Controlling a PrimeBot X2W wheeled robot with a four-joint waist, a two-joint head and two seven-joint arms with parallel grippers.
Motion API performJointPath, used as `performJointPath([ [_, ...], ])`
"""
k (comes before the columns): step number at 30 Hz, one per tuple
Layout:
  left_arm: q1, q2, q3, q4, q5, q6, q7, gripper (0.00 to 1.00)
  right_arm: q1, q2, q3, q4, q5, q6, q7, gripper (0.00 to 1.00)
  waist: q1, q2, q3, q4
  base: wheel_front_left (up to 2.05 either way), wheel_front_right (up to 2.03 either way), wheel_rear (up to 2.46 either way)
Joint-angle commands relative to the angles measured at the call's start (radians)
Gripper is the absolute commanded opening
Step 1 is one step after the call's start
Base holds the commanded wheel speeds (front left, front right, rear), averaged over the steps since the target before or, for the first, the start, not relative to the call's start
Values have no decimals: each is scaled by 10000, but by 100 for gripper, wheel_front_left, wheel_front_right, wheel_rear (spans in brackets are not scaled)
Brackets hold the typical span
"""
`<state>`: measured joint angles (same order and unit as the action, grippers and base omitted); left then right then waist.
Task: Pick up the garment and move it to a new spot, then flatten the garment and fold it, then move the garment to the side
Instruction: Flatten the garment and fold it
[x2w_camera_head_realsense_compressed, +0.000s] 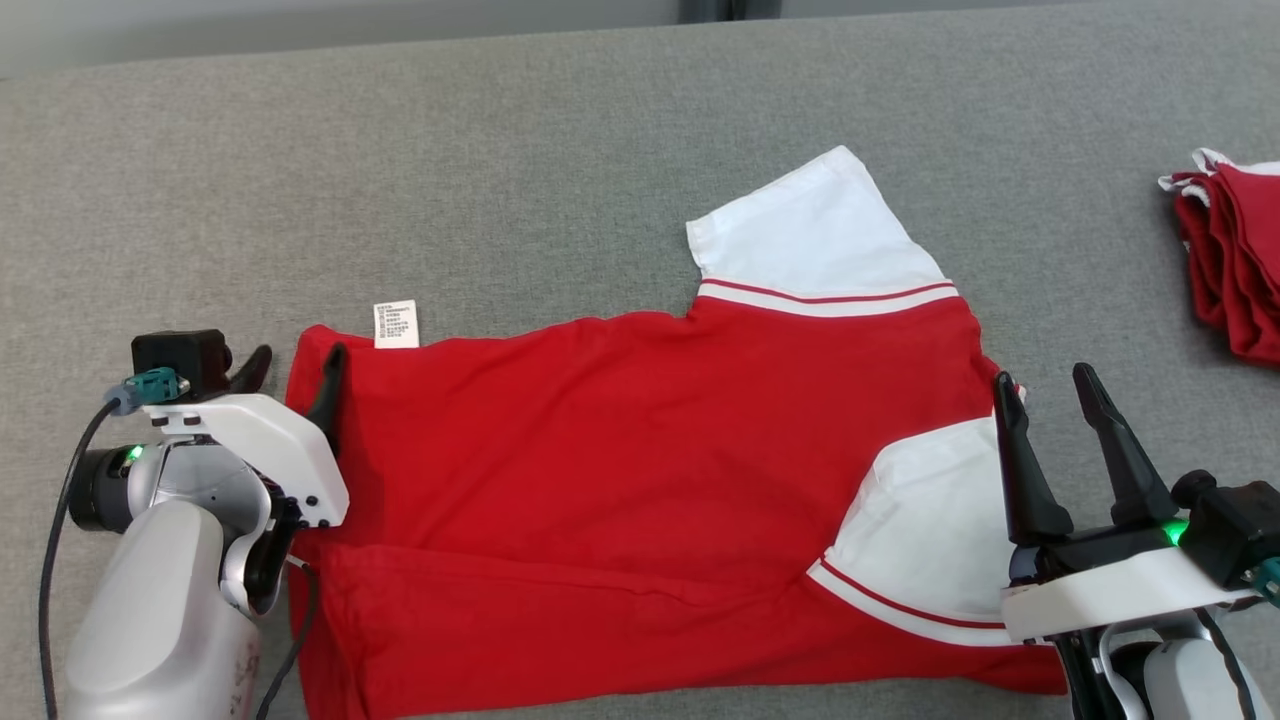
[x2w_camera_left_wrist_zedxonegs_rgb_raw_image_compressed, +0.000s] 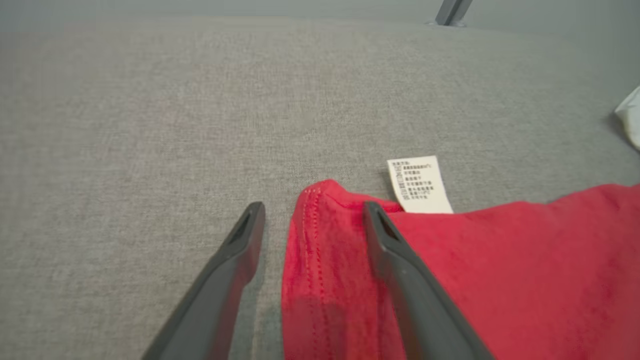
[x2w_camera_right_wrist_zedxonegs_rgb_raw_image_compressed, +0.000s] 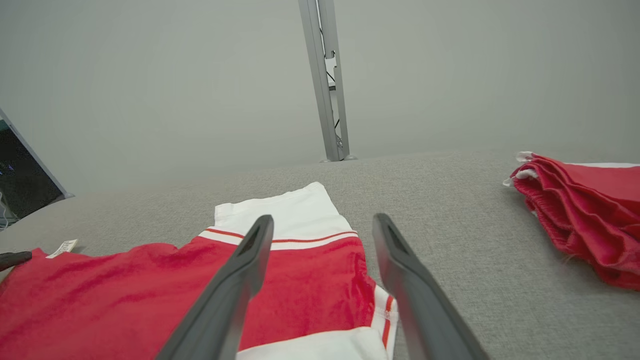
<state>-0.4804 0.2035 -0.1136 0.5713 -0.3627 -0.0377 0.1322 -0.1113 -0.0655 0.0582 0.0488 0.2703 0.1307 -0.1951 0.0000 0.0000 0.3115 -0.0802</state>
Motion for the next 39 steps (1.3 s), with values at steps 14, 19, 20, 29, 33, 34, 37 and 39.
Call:
performJointPath([
  [14,-1033,-202,-213,1221,-271,-392,-699,0,-1419,-664,-693,816,513,1,-162,100,0,0,317,207,0,0,0],
  [19,-1381,-493,-476,1135,-181,-423,-881,0,-2741,-1277,-773,1696,922,1,112,100,0,0,684,623,0,0,0],
  [20,-1457,-552,-525,1098,-178,-441,-908,0,-3070,-1402,-708,1977,1058,1,250,100,0,0,783,715,0,0,0],
  [29,-2216,-1054,-1049,857,-264,-560,-1124,0,-5930,-2685,502,4272,2038,4,1733,100,0,0,1818,1728,0,0,0],
  [33,-2489,-1214,-1244,979,-318,-595,-1269,0,-6760,-3165,1379,5019,2267,3,2415,100,0,0,2123,2054,0,0,0],
  [34,-2521,-1225,-1278,1031,-352,-594,-1307,0,-6939,-3292,1624,5136,2268,3,2547,100,0,0,2169,2101,0,0,0],
  [37,-2597,-1269,-1371,1195,-400,-595,-1426,0,-7346,-3560,2336,5508,2397,3,2930,100,0,0,2252,2182,0,0,0],
  [39,-2675,-1270,-1471,1289,-283,-518,-1496,0,-7599,-3683,2778,5681,2525,3,3181,100,0,0,2292,2200,0,0,0],
])
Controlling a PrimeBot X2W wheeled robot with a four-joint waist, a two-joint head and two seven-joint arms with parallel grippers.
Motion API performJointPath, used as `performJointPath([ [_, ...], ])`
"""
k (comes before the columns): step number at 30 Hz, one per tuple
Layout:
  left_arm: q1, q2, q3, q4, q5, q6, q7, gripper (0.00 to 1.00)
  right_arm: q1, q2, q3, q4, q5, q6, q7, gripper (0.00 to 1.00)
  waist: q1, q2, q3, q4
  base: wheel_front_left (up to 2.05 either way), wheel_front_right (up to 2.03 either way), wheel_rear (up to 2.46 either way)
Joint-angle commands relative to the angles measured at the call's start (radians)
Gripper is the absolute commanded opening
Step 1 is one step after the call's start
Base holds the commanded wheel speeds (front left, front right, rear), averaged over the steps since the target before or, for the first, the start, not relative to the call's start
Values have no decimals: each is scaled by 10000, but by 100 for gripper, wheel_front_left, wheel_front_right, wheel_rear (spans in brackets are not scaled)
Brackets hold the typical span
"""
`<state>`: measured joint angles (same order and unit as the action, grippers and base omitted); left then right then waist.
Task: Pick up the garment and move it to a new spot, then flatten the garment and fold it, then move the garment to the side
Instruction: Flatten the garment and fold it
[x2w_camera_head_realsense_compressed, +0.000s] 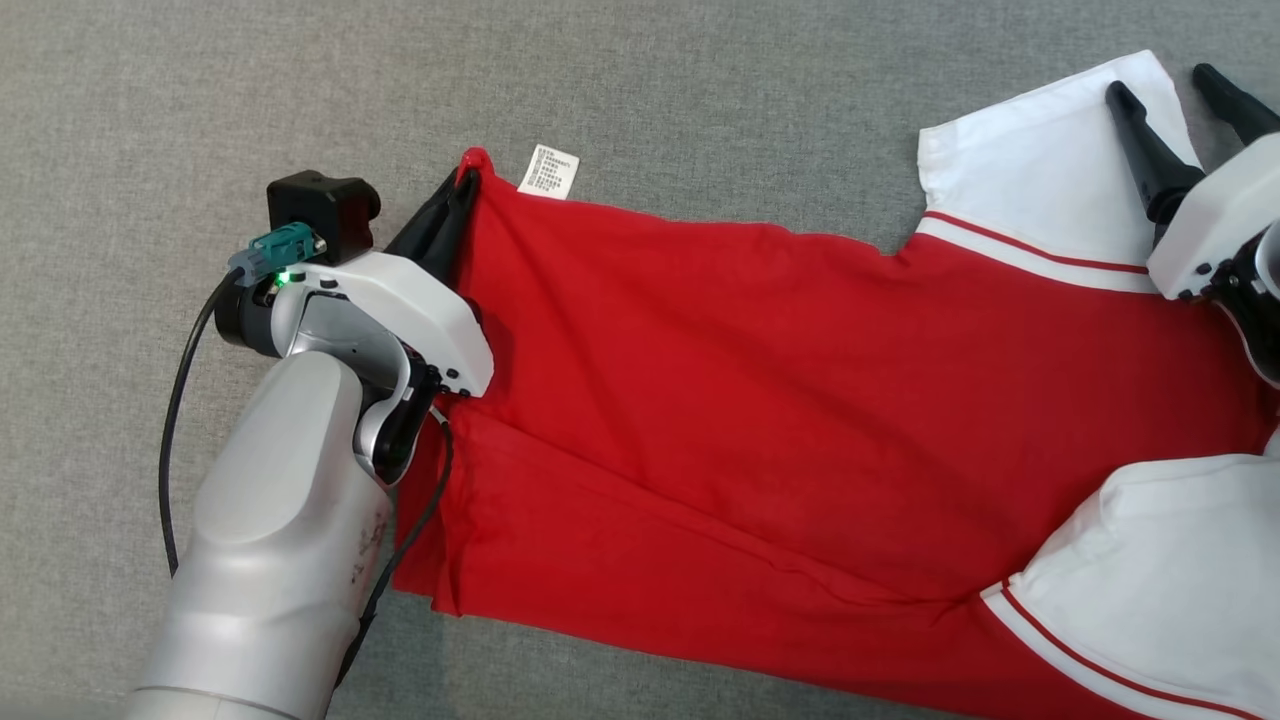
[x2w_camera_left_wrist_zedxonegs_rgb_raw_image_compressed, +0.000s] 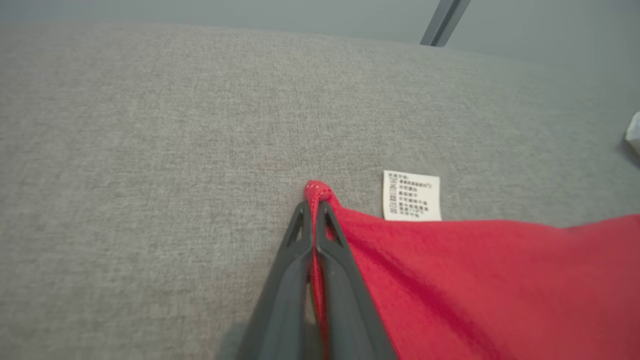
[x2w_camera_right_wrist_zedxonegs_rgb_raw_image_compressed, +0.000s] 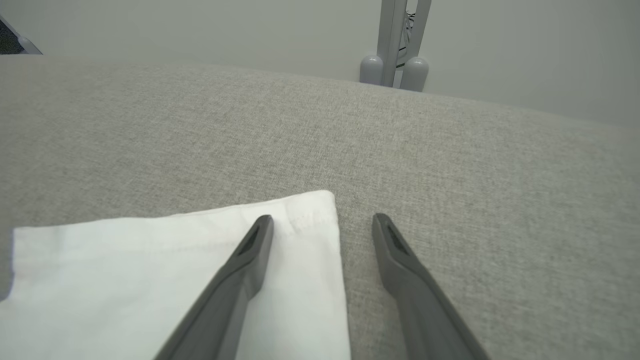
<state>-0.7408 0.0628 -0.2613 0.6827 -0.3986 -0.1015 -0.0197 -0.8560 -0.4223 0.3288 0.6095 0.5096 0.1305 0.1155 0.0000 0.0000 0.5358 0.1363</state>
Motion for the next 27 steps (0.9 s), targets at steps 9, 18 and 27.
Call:
performJointPath([
  [9,-280,74,-159,625,-129,36,-135,0,-953,-596,1231,546,759,3,404,0,0,0,7,48,0,0,0],
  [18,-50,391,-178,265,-183,-8,-196,0,-833,-843,1125,-15,1091,3,-1062,0,0,0,-524,-301,0,0,0],
  [27,792,850,64,-924,-594,65,259,0,-41,-729,946,-981,1360,3,-1753,0,0,0,-1221,-837,0,0,0],
])
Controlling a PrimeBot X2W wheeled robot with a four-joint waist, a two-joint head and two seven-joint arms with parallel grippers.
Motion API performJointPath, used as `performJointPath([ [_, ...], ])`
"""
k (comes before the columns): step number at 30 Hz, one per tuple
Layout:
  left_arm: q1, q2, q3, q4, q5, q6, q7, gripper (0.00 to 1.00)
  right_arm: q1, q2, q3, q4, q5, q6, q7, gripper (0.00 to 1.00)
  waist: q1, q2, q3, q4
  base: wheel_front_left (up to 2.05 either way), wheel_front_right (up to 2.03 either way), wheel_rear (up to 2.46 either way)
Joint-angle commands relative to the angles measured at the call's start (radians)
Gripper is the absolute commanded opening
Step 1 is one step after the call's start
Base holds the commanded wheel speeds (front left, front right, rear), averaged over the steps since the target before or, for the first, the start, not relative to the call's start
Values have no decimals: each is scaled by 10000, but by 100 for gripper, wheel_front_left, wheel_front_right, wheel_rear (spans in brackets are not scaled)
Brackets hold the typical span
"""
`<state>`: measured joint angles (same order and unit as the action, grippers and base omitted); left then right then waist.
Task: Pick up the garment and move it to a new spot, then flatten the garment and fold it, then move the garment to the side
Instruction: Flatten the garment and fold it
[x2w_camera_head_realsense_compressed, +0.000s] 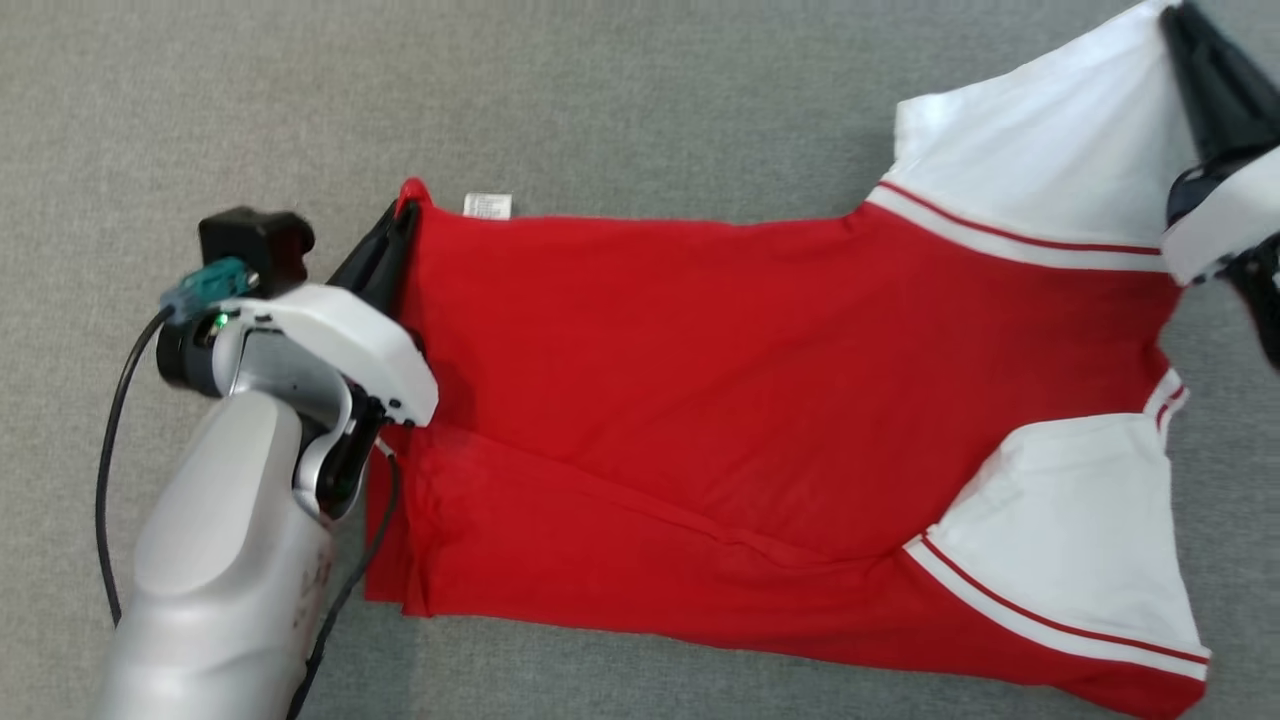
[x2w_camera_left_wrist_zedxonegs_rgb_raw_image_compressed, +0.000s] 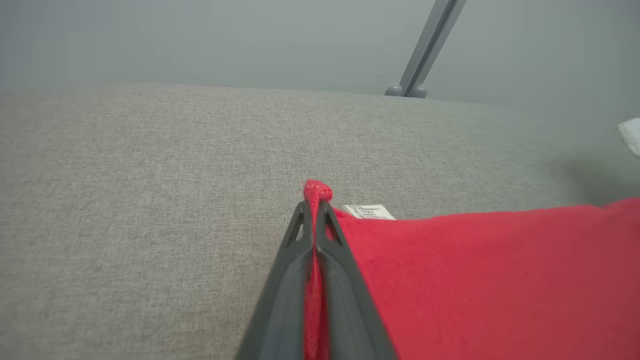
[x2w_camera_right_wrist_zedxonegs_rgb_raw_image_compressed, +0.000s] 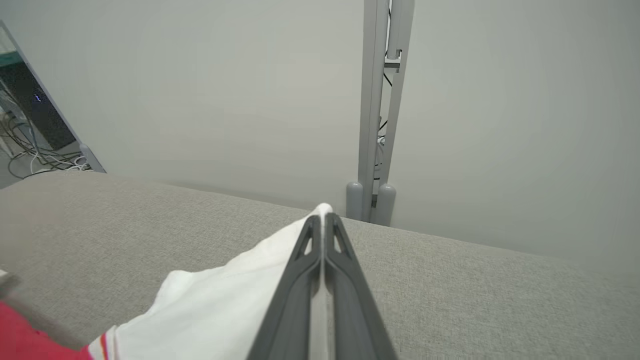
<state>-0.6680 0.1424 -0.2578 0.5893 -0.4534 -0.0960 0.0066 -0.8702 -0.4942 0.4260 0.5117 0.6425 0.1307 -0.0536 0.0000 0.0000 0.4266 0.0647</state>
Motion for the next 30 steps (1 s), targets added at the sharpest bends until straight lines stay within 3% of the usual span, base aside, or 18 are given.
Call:
performJointPath([
  [1,243,71,74,-176,-163,-19,43,0,275,28,-66,-164,126,1,-133,0,0,0,-209,-171,0,0,0],
  [10,2611,596,720,-2845,-1183,209,796,0,3481,353,-857,-2810,1220,3,-343,0,0,0,-930,-751,0,0,0],
  [19,4786,794,1386,-5011,-2114,727,1458,0,7552,1505,-2229,-5290,2264,3,-115,0,0,0,-1306,-1220,0,0,0],
  [30,6182,726,1858,-6067,-2690,1204,1618,0,9802,2693,-3271,-5858,2489,3,191,0,0,0,-1393,-1386,0,0,0],
])
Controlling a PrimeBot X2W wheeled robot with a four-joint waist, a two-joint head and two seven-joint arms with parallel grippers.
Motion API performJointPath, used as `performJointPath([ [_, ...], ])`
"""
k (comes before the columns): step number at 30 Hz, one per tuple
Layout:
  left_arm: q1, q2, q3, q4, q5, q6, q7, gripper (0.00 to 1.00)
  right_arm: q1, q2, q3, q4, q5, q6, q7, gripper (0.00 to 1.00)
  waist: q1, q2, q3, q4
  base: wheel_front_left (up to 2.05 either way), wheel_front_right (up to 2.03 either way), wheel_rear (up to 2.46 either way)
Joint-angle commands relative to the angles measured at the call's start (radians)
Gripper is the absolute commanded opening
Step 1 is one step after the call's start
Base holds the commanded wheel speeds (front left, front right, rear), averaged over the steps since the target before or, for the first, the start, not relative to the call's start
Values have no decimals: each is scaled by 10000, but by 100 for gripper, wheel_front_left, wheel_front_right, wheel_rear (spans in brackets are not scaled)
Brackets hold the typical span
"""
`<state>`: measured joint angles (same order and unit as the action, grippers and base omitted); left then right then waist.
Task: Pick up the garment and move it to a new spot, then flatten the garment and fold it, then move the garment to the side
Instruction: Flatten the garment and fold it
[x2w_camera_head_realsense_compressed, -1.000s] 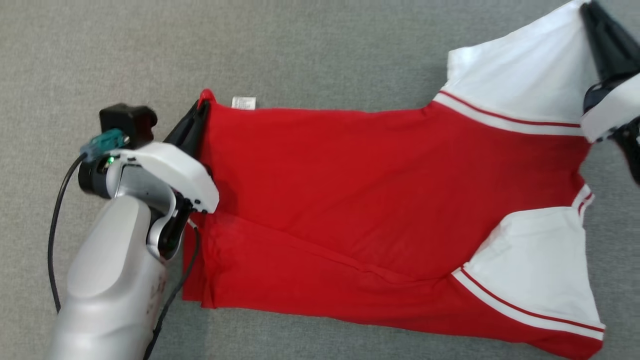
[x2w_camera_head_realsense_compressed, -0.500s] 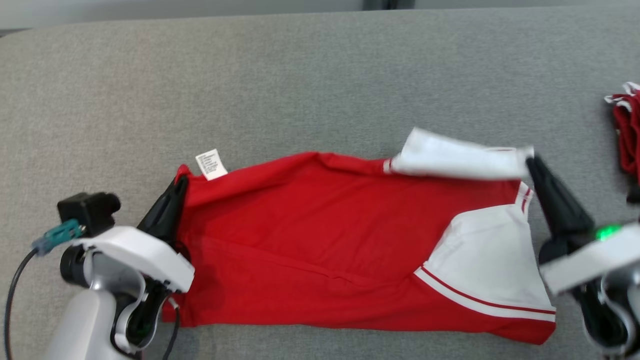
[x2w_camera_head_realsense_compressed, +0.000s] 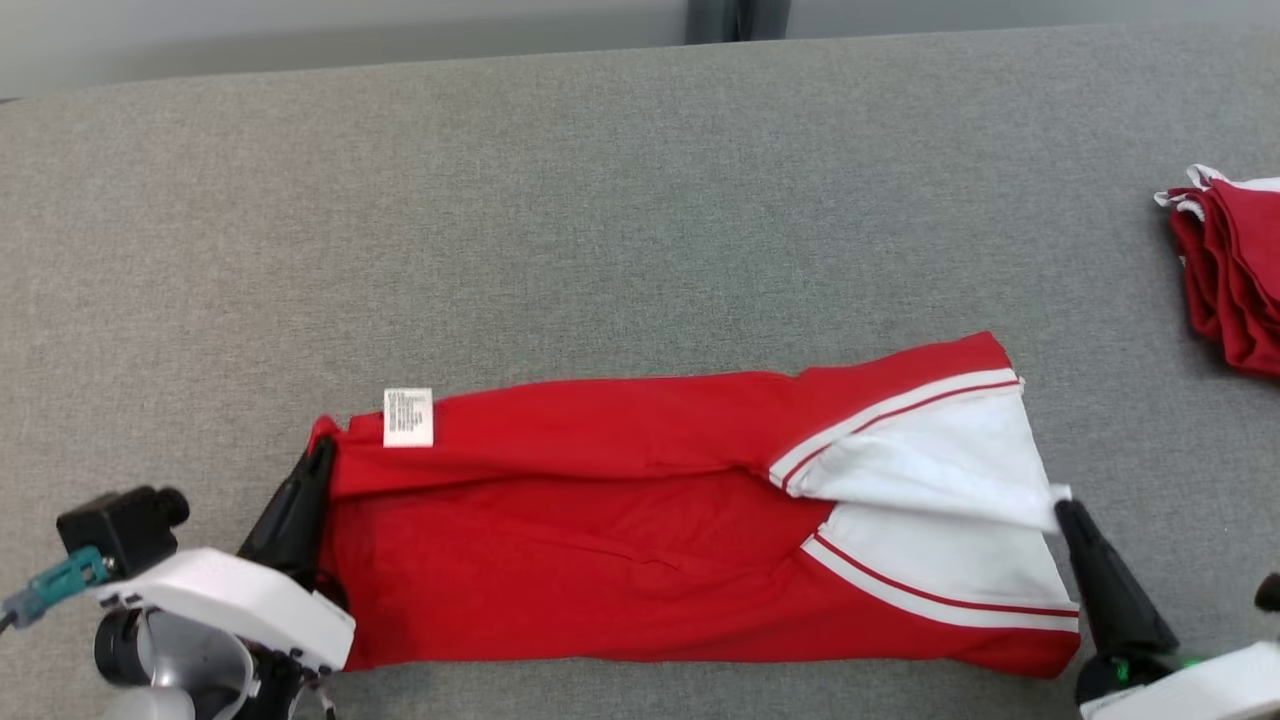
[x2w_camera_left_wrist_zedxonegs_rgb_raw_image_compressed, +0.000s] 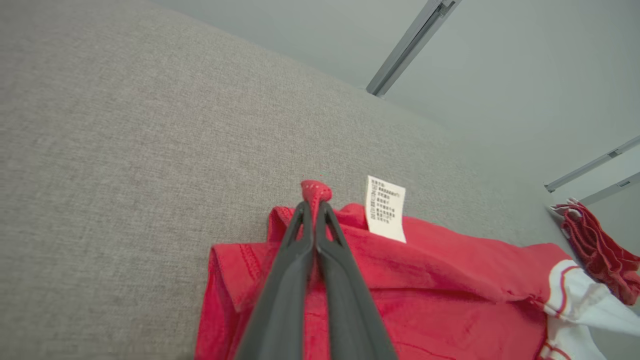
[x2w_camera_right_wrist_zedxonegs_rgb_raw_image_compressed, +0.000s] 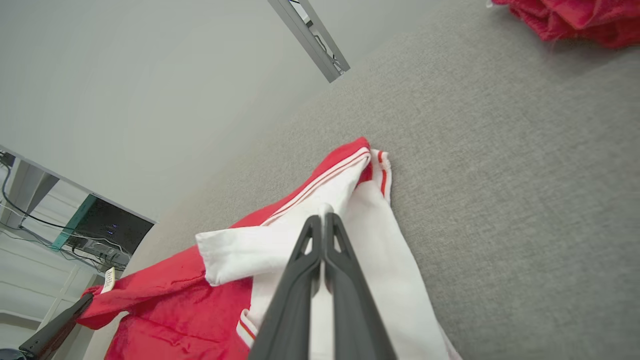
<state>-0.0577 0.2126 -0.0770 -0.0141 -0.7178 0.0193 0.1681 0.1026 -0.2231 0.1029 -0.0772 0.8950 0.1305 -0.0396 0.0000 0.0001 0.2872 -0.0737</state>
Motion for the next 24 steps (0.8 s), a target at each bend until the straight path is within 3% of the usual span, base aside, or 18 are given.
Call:
performJointPath([
  [1,188,-17,101,-42,-99,84,-26,0,151,79,-42,89,-27,5,116,0,0,-1,2,-11,0,0,0],
  [2,188,-17,101,-42,-99,84,-26,0,151,79,-42,89,-27,5,116,0,0,-1,2,-11,0,0,0],
  [3,313,-38,102,-8,-120,107,-24,20,212,134,-43,176,-44,5,186,0,0,-1,5,-21,0,0,0],
  [4,488,-60,45,121,-123,85,-27,100,285,191,97,430,-228,5,403,44,0,-1,4,-32,0,0,0],
  [5,512,-133,59,177,-221,24,-111,100,235,281,134,473,-233,6,409,98,0,-1,5,-30,0,0,0],
  [11,592,-70,131,516,1026,380,-1719,100,-78,236,-9,594,-1883,5,-492,100,0,-1,-68,-58,0,0,0],
  [17,280,-259,-12,480,2428,907,-3727,100,-467,646,-808,349,-3996,5,-1701,100,0,-1,-228,-28,0,0,0],
  [24,153,-586,-171,36,3699,1243,-4305,100,-963,862,-1046,156,-5860,5,-2093,100,0,-1,-557,14,0,0,0],
])
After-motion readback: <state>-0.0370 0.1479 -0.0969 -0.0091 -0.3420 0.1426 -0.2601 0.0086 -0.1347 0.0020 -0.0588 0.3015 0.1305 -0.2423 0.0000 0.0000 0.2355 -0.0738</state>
